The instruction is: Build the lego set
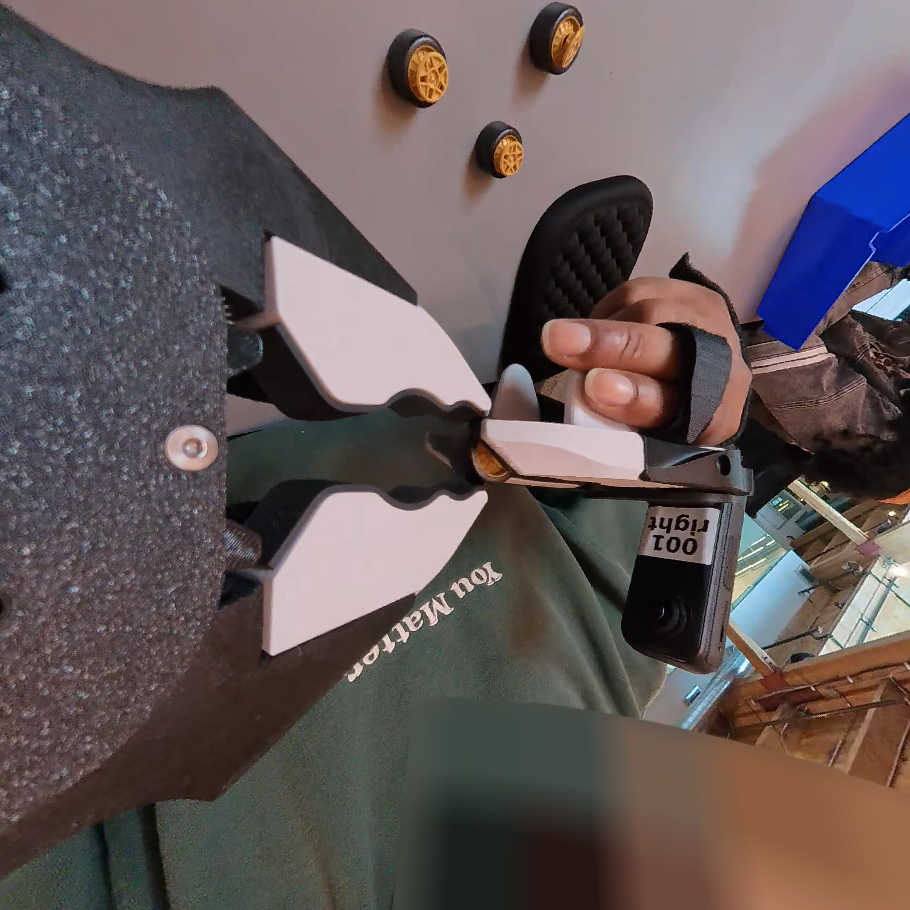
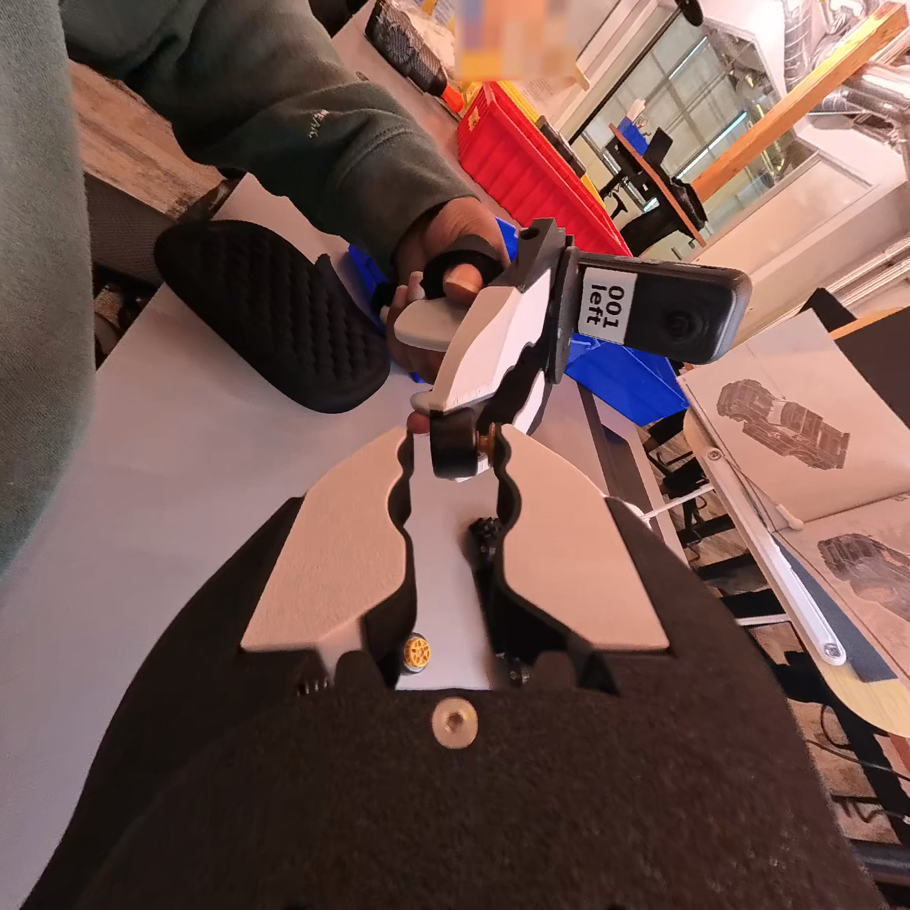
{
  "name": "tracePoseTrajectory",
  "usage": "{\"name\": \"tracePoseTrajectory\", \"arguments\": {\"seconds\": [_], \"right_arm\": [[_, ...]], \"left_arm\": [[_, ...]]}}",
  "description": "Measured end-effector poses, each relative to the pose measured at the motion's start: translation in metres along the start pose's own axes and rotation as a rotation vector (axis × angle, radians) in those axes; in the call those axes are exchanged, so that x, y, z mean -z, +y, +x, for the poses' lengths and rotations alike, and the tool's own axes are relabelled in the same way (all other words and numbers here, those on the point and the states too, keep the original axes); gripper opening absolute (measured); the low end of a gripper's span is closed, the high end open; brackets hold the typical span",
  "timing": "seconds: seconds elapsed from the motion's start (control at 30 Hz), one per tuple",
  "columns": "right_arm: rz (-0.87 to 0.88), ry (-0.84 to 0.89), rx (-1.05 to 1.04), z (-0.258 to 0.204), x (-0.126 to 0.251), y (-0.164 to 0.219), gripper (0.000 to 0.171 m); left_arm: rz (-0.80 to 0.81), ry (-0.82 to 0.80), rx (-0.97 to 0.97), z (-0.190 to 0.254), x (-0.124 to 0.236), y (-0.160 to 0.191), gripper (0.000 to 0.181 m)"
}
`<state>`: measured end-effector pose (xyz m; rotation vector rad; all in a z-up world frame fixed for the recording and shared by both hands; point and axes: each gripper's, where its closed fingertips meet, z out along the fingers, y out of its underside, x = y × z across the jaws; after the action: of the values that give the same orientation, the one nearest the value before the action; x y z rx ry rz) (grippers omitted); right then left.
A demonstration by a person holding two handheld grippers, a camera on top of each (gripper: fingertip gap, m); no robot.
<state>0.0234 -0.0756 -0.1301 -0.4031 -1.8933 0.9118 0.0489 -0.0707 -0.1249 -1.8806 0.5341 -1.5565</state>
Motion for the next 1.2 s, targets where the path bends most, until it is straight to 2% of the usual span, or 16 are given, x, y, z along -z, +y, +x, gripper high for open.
{"name": "tracePoseTrajectory", "arguments": {"seconds": [0.4,1.03,1.2], "right_arm": [[0.006,0.039,0.059,0.004,0.001,-0.004,0.023],[0.008,-0.052,0.037,-0.010,-0.001,-0.008,0.023],[0.028,-0.035,-0.040,-0.005,0.000,-0.009,0.022]], "left_arm": [[0.037,0.016,0.039,0.003,0.001,-0.001,0.024],[0.027,0.050,0.091,0.010,-0.003,0.011,0.024],[0.096,0.079,0.110,0.011,-0.002,0.007,0.024]]}}
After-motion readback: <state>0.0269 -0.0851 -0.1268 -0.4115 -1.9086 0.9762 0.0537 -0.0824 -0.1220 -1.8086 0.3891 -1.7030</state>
